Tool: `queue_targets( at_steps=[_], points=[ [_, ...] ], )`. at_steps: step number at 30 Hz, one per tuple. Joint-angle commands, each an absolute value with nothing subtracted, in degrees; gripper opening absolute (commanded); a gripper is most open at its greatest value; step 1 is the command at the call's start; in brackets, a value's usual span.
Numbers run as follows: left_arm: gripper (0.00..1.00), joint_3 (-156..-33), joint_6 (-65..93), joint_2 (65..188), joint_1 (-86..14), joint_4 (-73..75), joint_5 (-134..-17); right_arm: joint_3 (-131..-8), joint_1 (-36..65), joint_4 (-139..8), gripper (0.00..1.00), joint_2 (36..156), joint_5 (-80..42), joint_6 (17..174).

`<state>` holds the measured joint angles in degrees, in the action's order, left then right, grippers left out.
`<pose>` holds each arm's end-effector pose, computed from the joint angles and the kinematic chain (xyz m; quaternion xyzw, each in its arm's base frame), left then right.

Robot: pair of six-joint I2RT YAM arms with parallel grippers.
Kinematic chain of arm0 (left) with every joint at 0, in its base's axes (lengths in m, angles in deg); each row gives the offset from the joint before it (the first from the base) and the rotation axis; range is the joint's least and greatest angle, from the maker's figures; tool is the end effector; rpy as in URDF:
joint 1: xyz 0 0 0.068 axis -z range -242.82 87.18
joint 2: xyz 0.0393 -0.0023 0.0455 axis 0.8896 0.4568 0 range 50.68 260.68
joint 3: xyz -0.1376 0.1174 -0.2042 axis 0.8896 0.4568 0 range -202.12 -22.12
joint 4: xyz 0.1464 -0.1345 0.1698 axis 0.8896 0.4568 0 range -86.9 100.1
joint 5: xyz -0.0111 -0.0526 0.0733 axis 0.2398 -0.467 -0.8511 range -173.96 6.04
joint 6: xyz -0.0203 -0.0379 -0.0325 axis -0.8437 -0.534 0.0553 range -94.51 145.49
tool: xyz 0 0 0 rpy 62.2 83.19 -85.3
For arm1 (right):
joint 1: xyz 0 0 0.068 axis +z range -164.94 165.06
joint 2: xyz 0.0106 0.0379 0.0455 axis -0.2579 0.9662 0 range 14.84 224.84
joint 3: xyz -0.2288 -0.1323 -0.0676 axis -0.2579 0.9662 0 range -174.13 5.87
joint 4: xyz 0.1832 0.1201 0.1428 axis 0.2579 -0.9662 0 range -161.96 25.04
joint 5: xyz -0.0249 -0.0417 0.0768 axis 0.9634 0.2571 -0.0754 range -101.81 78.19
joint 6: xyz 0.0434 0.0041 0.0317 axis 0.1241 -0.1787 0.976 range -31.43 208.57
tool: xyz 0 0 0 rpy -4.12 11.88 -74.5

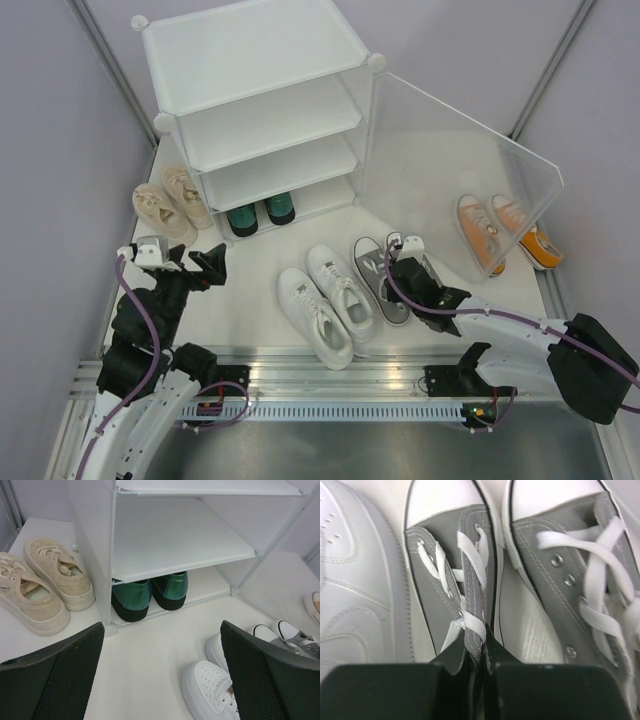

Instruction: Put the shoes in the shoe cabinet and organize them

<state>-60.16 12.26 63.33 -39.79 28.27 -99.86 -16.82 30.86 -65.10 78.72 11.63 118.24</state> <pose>0.0648 -0.0169 0.3310 -0.0380 0.7047 -0.1256 0.6972 0.1550 0.1392 0.1639 -0.0423 0.8950 0.1006 0.4324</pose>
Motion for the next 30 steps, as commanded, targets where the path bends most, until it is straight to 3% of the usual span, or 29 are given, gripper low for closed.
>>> queue_targets(
  at_steps=[1,9,15,30],
  points=[
    [1.00,-59.9,14.3,63.4,-39.4,27.1,-99.3,-22.3,31.0,-61.0,0.04,79.0,10.4,116.5],
    [1.00,-59.7,14.4,62.2,-39.4,27.2,-100.3,-37.3,30.5,-63.5,0.01,81.6,12.9,109.2],
    [1.00,-59.7,14.5,62.5,-39.4,27.2,-100.1,-48.0,28.0,-62.6,0.01,92.8,8.9,105.7],
    [1.00,-59.8,14.5,62.9,-39.4,27.1,-99.6,-57.6,26.8,-62.1,0.01,107.2,4.0,103.9]
  ],
)
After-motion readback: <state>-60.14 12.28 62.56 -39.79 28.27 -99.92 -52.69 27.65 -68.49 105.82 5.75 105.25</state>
